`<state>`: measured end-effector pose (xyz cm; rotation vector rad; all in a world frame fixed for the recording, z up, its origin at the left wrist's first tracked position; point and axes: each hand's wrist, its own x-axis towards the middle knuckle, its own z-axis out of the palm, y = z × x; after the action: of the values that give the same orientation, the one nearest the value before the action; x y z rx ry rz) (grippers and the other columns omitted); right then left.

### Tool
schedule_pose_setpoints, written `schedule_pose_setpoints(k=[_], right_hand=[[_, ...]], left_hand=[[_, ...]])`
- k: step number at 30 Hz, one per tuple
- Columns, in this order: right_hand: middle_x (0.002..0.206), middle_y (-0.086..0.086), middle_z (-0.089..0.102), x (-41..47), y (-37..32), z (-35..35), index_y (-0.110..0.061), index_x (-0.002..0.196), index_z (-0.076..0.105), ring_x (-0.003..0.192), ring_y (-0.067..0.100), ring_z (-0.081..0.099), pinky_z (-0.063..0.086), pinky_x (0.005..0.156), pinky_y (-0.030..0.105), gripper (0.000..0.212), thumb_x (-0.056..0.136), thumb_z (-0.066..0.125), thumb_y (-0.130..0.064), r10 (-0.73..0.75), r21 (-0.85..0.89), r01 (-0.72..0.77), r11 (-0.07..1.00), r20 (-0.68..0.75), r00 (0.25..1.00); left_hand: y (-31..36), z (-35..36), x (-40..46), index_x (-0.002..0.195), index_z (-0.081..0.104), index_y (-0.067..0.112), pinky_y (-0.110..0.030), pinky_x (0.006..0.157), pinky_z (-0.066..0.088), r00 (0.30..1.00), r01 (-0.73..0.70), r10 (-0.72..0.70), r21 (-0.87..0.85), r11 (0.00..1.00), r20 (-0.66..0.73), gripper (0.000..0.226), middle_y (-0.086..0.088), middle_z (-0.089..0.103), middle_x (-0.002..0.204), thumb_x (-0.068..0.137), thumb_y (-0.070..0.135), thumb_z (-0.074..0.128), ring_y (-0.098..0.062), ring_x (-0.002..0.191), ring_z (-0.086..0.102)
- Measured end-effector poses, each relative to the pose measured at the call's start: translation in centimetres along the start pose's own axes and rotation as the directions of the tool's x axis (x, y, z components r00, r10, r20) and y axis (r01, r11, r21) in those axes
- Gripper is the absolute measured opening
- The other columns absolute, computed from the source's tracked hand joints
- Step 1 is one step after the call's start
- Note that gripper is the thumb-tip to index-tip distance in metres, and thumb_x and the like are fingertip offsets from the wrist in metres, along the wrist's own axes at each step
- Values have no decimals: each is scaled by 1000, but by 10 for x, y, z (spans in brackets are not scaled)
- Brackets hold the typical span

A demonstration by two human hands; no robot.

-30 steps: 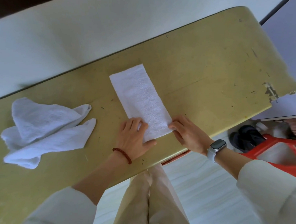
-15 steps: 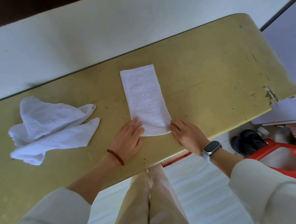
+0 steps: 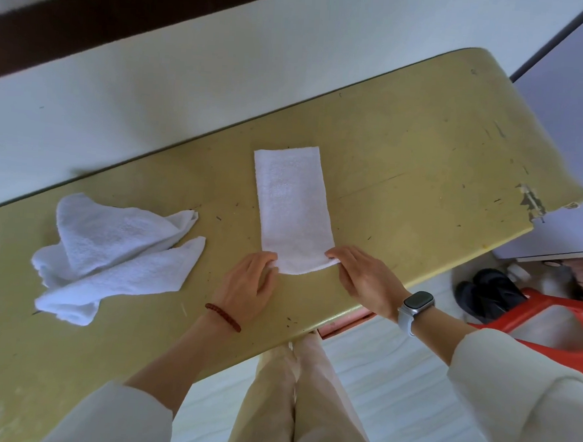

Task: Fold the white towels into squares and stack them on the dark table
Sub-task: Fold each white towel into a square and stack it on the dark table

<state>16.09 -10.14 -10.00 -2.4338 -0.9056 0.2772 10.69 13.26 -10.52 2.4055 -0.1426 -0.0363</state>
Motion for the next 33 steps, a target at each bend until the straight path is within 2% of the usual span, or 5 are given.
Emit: schedule_pose_setpoints(k=[10, 15, 18, 21, 33], right_hand=[[77, 7, 67, -3, -11, -14, -3, 99, 66, 69, 22, 61, 41, 59, 21, 33, 88, 40, -20, 73, 29, -73, 997, -9, 997], [84, 4, 62, 6, -18, -31, -4, 97, 60, 76, 13, 51, 46, 61, 29, 31, 87, 39, -24, 151, 113, -140, 984, -97, 984], [61, -4, 49, 24, -26, -43, -13, 93, 45, 49, 10, 46, 28, 45, 16, 16, 91, 38, -28, 277, 234, -256, 938, -57, 959], [49, -5, 39, 33, -22, -43, -11, 100, 41, 35, 14, 35, 19, 39, 18, 7, 96, 40, -16, 335, 282, -315, 906, -26, 942], [84, -3, 57, 108, -1, -31, -11, 109, 53, 75, 18, 54, 43, 65, 32, 20, 95, 44, -23, 583, 311, -519, 796, -162, 796]], left_hand=[[-3, -6, 2, 94, 69, -3, -17, 85, 42, 993, -51, 57, 60, 997, -101, 29, -13, 69, 92, 84, 11, 46, -11, 92, 51], [19, -24, 20, 98, 68, 8, -21, 74, 41, 982, 178, -182, -87, 980, -42, 16, 1, 62, 89, 90, 8, 54, -6, 82, 48], [33, -33, 41, 76, 49, 23, -15, 49, 30, 962, 273, -268, -222, 936, 52, 24, 9, 38, 56, 96, 12, 43, -4, 47, 38], [34, -34, 52, 83, 44, 19, -19, 44, 30, 958, 287, -273, -228, 931, 90, 17, 7, 34, 50, 98, 15, 37, -6, 44, 31], [13, -19, 115, 81, 54, 17, -19, 54, 38, 849, 481, -518, -260, 837, -99, 15, 0, 57, 70, 92, 27, 52, -12, 64, 50]])
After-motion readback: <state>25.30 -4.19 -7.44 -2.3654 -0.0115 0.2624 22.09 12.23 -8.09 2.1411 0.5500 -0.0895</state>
